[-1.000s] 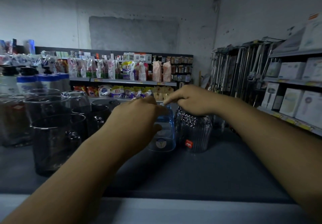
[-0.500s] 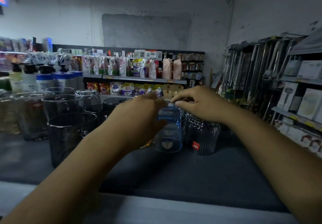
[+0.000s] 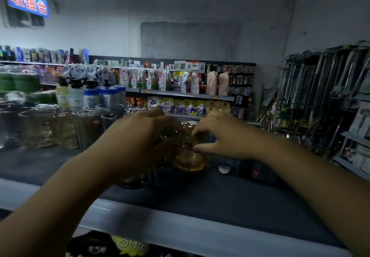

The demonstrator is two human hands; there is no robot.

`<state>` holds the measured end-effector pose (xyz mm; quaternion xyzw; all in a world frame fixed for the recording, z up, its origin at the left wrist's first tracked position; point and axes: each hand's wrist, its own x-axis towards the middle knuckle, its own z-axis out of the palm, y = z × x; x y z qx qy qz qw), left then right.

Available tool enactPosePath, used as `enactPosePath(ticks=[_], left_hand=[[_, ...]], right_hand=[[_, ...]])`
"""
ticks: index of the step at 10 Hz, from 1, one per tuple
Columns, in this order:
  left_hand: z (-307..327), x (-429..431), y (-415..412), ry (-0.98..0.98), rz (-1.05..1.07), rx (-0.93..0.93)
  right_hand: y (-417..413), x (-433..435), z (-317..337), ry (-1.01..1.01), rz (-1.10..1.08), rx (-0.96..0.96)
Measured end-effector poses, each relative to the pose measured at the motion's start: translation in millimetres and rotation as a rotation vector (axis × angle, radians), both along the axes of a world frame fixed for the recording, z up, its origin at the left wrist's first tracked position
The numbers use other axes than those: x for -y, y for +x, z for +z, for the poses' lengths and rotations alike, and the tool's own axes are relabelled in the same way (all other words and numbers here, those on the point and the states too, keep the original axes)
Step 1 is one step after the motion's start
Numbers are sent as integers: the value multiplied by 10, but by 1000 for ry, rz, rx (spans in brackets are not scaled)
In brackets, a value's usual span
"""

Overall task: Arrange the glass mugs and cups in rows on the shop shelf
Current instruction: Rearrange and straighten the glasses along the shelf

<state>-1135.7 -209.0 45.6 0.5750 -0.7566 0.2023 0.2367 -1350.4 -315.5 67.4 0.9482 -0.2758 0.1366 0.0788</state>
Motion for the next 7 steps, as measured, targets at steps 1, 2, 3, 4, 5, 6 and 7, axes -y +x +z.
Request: enactPosePath(ticks=[1,2,3,4,5,6,7], left_hand=[[-10,-84,101,11,-55,-84],[8,-116,154,-3,-161,-144],[47,-113,198,-17,-209,-107],[72,-53,270,-26,-244,-126],[151,36,344,-22,-292,-115],[293,177,371,-23,-325,-91],[447,327,325,42,-397,-72]], right_hand=[[119,-40,-11,29,-81,24],[204,-78,-17,133,-81,92],[255,-120,-45,159,-129,150],[283,-143,-95,140,-178,198],[304,-184,-94,124,-218,232],[314,-265,-17,122,-250,270],[316,-378,115,86,-268,313]])
